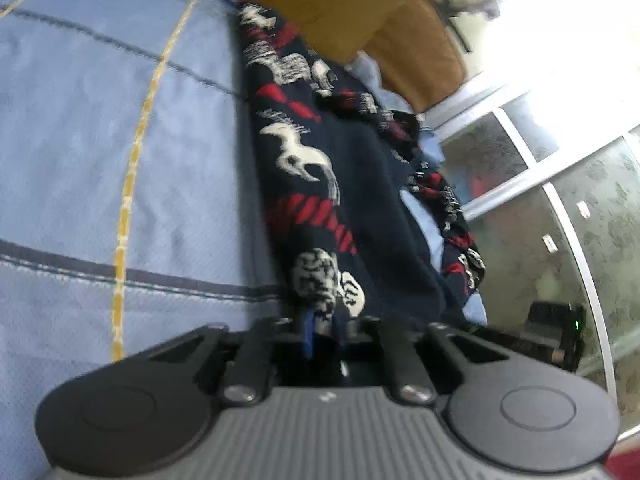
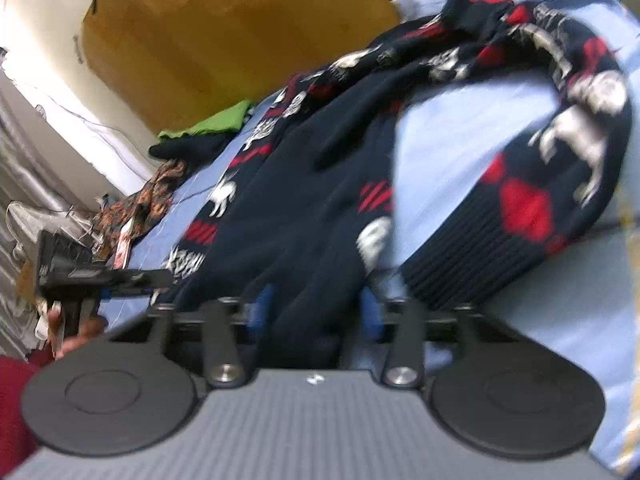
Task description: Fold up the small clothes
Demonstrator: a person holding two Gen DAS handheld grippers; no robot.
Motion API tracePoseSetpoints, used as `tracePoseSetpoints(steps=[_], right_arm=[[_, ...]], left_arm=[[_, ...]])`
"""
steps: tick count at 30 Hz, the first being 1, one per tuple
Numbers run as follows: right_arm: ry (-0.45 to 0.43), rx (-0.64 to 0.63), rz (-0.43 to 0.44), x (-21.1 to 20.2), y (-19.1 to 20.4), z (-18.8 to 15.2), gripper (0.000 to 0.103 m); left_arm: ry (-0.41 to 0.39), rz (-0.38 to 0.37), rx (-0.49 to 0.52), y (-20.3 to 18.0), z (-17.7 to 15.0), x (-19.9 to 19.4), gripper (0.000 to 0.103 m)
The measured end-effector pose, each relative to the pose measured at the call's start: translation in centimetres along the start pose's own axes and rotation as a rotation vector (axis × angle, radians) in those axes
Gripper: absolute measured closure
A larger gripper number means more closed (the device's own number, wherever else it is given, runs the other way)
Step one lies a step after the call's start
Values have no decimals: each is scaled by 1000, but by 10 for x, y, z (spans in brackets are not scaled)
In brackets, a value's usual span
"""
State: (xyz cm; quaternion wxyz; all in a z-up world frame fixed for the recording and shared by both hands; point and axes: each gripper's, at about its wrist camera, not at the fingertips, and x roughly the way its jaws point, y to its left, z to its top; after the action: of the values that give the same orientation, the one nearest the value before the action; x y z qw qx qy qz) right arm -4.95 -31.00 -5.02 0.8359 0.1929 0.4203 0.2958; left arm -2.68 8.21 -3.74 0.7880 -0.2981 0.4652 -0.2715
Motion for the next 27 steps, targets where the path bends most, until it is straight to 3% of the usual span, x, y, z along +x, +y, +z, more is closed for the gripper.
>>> tracePoseSetpoints(steps=[2,5,8,11,14,15,16,18,20,21,24,27], right_arm=[[-16,-2,-18,-3,18,8,93],[-123,-61,54,-43,56,35,94],[-150,-149,-18,-75,87,46,94],[-28,-131,-105,-65,84,33,94],[164,-113,-243,-21,58,6,91],[189,-119,-301,-12,51,3,85],[190,-115,-337,-9,46,6,83],[127,-83,-306,-18,45,25,73],[24,-128,-285,-29,59,52,72],[-9,-158,-281,-29,67,65,72],[-81,-234,-221,-8,90,108,70],[-118,-339,-149,44,110,156,64]], left_arm=[[-17,-25,1,-6,13,-11,94],[-104,-27,64,-26,27,-48,94],[-122,-3,85,-34,24,-67,94],[-71,43,73,-24,11,-62,94],[2,131,27,-3,-4,-35,93],[25,167,17,5,-8,-27,92],[-1,148,15,9,-12,-27,91],[8,137,29,9,-11,-34,85],[-54,139,60,7,-7,-48,58],[-87,143,71,6,-5,-55,52],[-147,129,89,2,7,-62,50],[-168,122,110,-3,18,-51,50]])
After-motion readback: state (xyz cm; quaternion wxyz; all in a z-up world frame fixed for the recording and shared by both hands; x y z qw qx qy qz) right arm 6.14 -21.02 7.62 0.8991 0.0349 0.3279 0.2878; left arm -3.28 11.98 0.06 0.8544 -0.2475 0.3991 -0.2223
